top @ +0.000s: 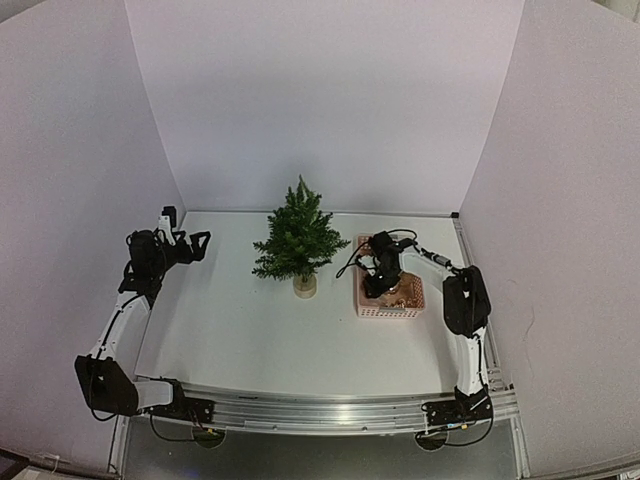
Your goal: Decorate the small christmas tree
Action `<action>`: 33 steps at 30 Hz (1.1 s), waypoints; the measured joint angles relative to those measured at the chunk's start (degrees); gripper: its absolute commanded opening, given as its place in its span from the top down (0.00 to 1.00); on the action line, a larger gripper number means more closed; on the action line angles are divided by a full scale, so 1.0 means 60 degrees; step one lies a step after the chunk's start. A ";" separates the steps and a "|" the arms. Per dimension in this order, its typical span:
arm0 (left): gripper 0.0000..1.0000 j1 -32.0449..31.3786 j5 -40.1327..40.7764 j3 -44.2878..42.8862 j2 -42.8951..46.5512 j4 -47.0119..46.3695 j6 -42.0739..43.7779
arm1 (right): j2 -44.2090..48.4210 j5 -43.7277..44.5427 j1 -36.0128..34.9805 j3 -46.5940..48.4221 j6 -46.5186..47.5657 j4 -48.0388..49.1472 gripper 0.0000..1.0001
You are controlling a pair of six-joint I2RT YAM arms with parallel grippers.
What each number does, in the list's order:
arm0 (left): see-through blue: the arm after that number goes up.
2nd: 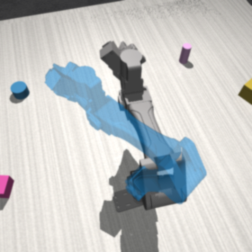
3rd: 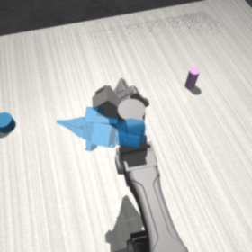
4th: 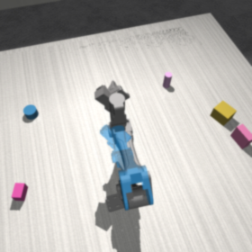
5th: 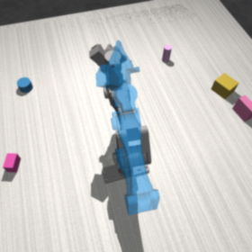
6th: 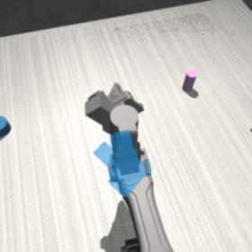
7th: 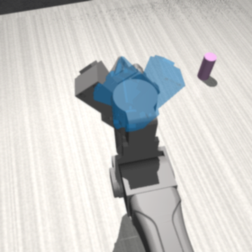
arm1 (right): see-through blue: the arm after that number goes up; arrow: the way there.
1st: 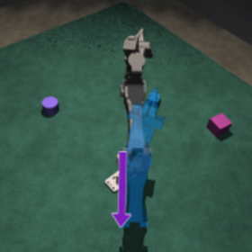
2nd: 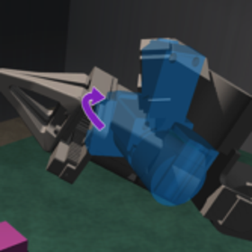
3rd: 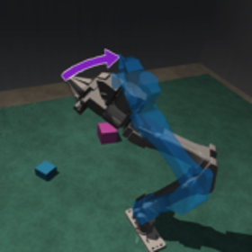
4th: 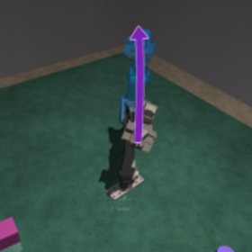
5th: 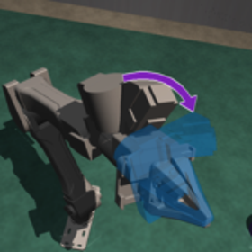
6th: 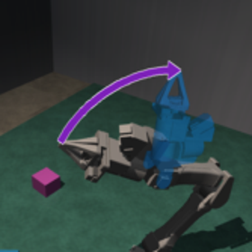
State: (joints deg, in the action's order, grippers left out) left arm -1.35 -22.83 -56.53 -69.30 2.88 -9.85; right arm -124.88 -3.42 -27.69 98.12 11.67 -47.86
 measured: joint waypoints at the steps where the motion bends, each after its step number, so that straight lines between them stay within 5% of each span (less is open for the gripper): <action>1: 0.01 0.0001 0.0000 0.0000 0.0000 0.0014 0.0027 | -0.0007 -0.0004 -0.0011 -0.0011 -0.0034 0.0060 0.67; 11: 0.01 -0.0003 0.0004 0.0000 0.0000 0.0015 0.0230 | -0.0022 -0.0054 -0.0063 -0.0121 -0.0148 0.0246 0.88; 21: 0.00 0.0001 -0.0007 0.0000 0.0000 -0.0063 0.0261 | 0.0217 -0.0109 -0.0061 -0.0131 -0.0345 0.0245 0.94; 33: 0.00 -0.0001 -0.0254 -0.0010 0.0000 -0.0538 0.0415 | 0.2856 0.0073 -0.0061 -0.0229 -0.0718 0.0248 0.97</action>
State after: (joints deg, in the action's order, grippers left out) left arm -1.35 -24.35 -56.60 -69.30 -0.35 -7.36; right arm -107.75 -2.98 -28.05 96.75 7.36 -46.37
